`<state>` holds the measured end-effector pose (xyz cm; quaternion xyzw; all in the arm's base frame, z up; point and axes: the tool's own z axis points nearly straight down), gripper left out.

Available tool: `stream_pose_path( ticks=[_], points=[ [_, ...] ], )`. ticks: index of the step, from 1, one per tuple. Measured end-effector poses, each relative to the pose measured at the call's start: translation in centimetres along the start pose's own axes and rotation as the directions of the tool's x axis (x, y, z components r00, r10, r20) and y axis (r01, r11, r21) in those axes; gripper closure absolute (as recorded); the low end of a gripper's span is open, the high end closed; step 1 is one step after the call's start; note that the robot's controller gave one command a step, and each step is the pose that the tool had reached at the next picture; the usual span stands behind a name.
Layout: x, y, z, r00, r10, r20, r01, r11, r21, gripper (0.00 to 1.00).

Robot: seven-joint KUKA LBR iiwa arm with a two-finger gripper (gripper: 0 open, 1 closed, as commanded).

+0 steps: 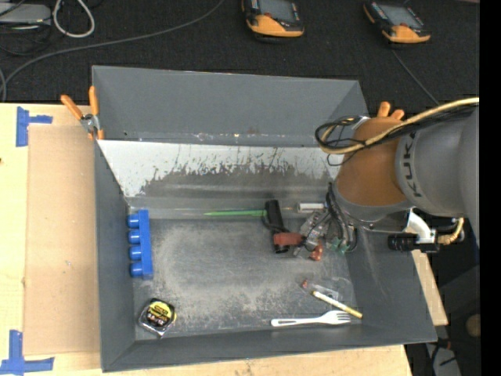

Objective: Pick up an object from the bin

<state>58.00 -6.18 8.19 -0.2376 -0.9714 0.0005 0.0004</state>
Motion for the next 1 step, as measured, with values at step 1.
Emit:
stream_pose_path(
  ticks=[1],
  points=[
    [0.05, -0.01, -1.95, 1.0, 0.0, -0.002, 0.0, 1.0, 0.0, 1.0]
  ],
)
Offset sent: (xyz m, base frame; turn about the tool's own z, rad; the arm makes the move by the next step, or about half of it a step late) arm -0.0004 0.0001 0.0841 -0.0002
